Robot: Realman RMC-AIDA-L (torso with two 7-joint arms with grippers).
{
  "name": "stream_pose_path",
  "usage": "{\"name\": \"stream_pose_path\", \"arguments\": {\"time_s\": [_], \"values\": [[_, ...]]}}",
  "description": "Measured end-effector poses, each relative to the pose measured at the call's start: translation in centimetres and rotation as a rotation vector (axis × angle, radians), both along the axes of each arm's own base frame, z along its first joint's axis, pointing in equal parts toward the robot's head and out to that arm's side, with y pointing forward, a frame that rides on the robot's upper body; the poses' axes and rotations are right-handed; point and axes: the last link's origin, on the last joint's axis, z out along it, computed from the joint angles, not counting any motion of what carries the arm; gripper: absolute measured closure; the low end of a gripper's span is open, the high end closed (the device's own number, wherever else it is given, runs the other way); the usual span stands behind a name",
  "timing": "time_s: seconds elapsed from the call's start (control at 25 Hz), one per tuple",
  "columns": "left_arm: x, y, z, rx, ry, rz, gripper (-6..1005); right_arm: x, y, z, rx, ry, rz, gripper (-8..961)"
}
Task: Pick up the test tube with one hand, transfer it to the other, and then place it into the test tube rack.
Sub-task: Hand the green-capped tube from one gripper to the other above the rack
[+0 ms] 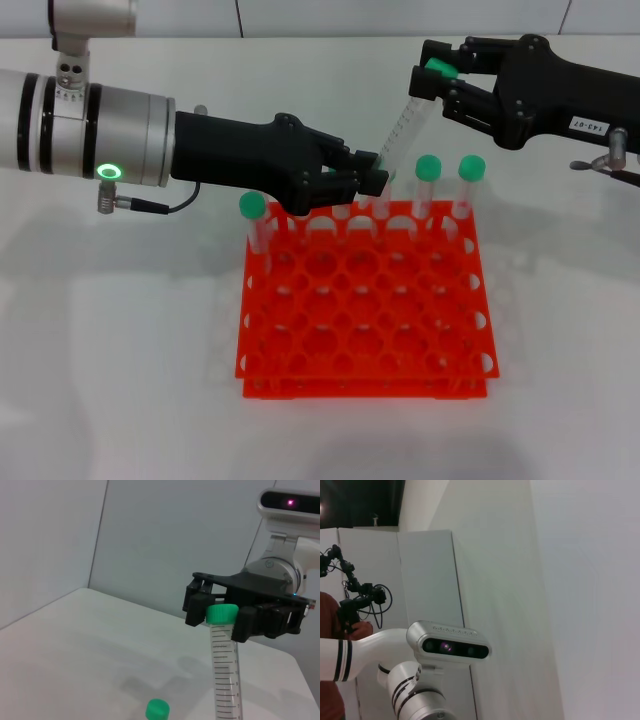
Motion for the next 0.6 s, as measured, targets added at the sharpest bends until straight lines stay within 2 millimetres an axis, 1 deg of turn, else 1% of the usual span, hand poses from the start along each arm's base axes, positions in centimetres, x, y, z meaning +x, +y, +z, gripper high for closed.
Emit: {"name": "stream_pose_path", "arguments": {"time_s": [0.24,0.6], "values": [[0.02,0.06,0.06,0.004,0.001,-0.004,824,-0.09,0.05,-0.02,0.0,0.0,0.002,669],[0.16,0.19,0.13,0.007,0.001,-0.009,825,-0.12,0.17,0.0,0.004,-0.001,-0.001,670]]}}
